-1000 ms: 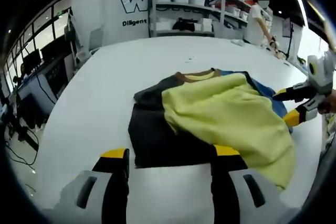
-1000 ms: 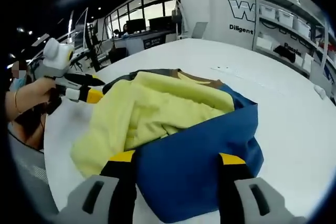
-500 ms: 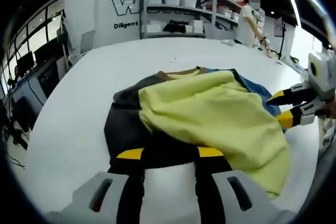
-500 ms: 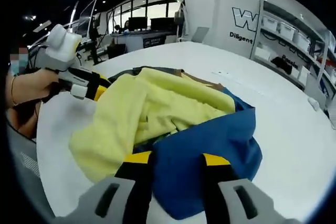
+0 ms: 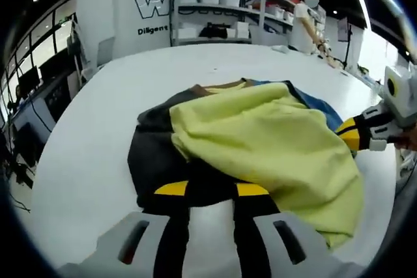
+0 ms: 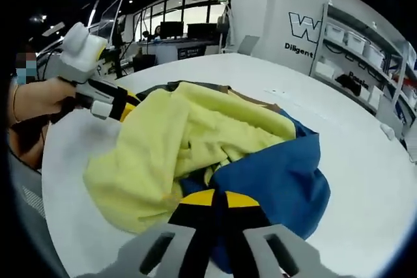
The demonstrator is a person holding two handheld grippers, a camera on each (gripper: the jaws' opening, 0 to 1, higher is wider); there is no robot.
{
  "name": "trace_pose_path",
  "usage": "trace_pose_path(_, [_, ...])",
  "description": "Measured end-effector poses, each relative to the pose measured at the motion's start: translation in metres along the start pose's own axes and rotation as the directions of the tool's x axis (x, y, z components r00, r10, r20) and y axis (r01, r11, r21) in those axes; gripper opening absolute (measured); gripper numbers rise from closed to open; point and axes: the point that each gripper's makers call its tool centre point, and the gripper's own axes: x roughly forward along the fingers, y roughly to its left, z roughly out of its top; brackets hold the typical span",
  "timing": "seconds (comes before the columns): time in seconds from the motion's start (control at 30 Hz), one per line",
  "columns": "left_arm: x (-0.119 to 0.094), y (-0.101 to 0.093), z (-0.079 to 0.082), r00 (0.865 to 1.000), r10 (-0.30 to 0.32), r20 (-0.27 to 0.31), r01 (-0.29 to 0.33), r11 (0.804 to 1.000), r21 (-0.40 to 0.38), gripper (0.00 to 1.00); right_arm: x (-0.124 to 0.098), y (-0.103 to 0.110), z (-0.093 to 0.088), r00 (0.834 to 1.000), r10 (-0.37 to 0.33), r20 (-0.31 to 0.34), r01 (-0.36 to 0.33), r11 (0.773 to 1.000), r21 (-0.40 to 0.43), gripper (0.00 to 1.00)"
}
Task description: Fold the garment on the visible template until the final outline fits inside the template.
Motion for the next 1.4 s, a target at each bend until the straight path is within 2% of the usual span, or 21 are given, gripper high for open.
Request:
trace_pose_path(0.1, [-0.001, 0.005, -0.001, 1.000, 0.000, -0.009, -0.001, 0.999, -0.042, 0.08, -0.005, -0.002, 0.003, 1.000, 0.004, 0.004, -0.004, 1.000, 0.017, 0.00])
trace_pose_path(0.27, [-0.001, 0.006, -0.001, 1.000, -0.012, -0.012, 0.012, 0.999, -0.031, 0.03, -0.011, -0.005, 0.006, 1.000, 0.013, 0.017, -0.014, 0.999, 0.051, 0.00])
trace_pose_path(0.5, [-0.003, 0.010, -0.001, 1.000, -0.013, -0.015, 0.013, 1.000, -0.029, 0.02, -0.020, -0.009, 0.013, 0.995, 0.032, 0.092, -0.047, 0.985, 0.168, 0.00])
trace_pose_path(0.67, [-0.010, 0.019, 0.001, 1.000, -0.016, -0.011, 0.016, 1.000, -0.010, 0.01, -0.026, -0.014, 0.015, 0.993, 0.032, 0.112, -0.052, 0.982, 0.180, 0.00])
trace_pose_path(0.87, [-0.020, 0.029, 0.003, 1.000, -0.023, -0.010, 0.024, 1.000, 0.015, 0.01, -0.030, -0.017, 0.015, 0.991, 0.045, 0.128, -0.076, 0.966, 0.248, 0.00])
trace_pose_path(1.03, [-0.028, 0.042, 0.001, 1.000, -0.009, -0.014, 0.009, 1.000, 0.028, 0.01, -0.032, -0.017, 0.013, 0.993, 0.038, 0.112, -0.061, 0.976, 0.210, 0.00])
trace_pose_path(1.13, [-0.032, 0.048, 0.000, 1.000, 0.002, -0.020, -0.001, 0.999, 0.035, 0.01, -0.034, -0.019, 0.014, 0.993, 0.032, 0.114, -0.058, 0.970, 0.237, 0.00])
trace_pose_path(1.37, [-0.039, 0.065, -0.006, 0.997, 0.037, -0.063, -0.032, 0.996, 0.084, 0.01, -0.049, -0.038, 0.017, 0.992, -0.014, 0.122, -0.018, 0.967, 0.256, 0.00])
trace_pose_path(1.4, [-0.039, 0.068, -0.007, 0.997, 0.043, -0.068, -0.037, 0.995, 0.089, 0.01, -0.050, -0.043, 0.014, 0.994, -0.025, 0.103, 0.000, 0.971, 0.237, 0.00])
